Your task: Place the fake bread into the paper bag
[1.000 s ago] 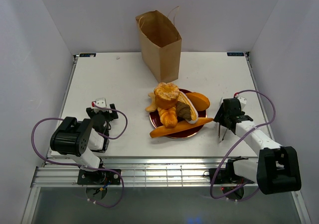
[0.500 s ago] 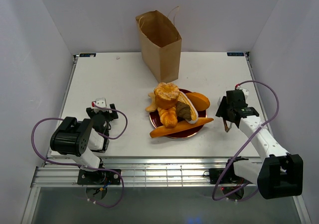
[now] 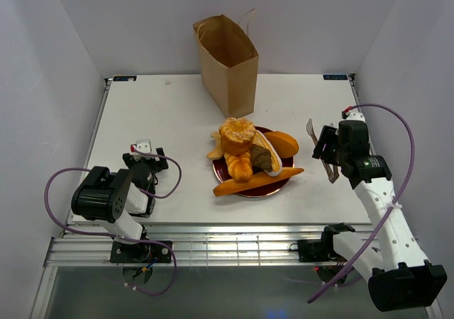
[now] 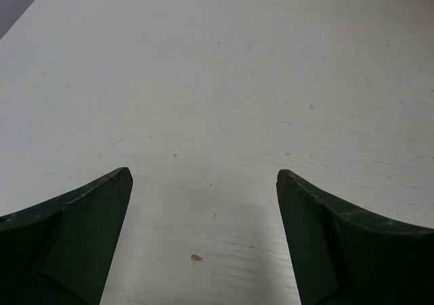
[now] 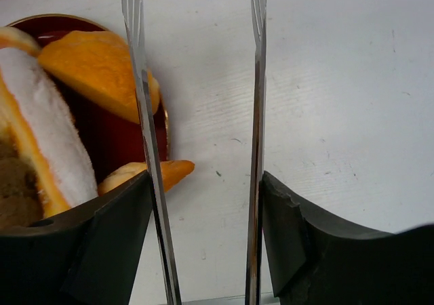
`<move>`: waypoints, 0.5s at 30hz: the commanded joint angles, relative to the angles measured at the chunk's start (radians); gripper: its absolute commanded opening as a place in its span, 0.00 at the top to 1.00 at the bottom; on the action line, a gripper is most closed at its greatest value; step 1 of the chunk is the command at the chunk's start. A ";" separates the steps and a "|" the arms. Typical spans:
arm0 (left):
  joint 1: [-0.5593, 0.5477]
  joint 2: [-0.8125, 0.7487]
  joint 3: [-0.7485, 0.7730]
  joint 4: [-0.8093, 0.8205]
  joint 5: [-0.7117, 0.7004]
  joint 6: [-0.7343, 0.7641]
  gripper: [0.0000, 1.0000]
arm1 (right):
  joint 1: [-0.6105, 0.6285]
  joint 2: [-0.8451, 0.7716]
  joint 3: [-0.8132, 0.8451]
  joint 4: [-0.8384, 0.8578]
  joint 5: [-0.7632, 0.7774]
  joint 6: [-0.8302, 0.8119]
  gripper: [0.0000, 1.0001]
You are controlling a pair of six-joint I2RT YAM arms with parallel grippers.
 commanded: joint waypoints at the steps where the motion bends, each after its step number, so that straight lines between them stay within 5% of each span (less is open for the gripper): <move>1: 0.004 -0.017 0.008 0.102 0.014 -0.013 0.02 | 0.002 -0.005 0.129 -0.029 -0.170 -0.073 0.34; 8: 0.004 -0.017 0.010 0.103 0.014 -0.013 0.02 | 0.028 0.037 0.248 -0.050 -0.378 -0.110 0.34; 15: 0.005 -0.017 0.010 0.103 0.014 -0.013 0.02 | 0.136 0.092 0.292 -0.030 -0.422 -0.104 0.35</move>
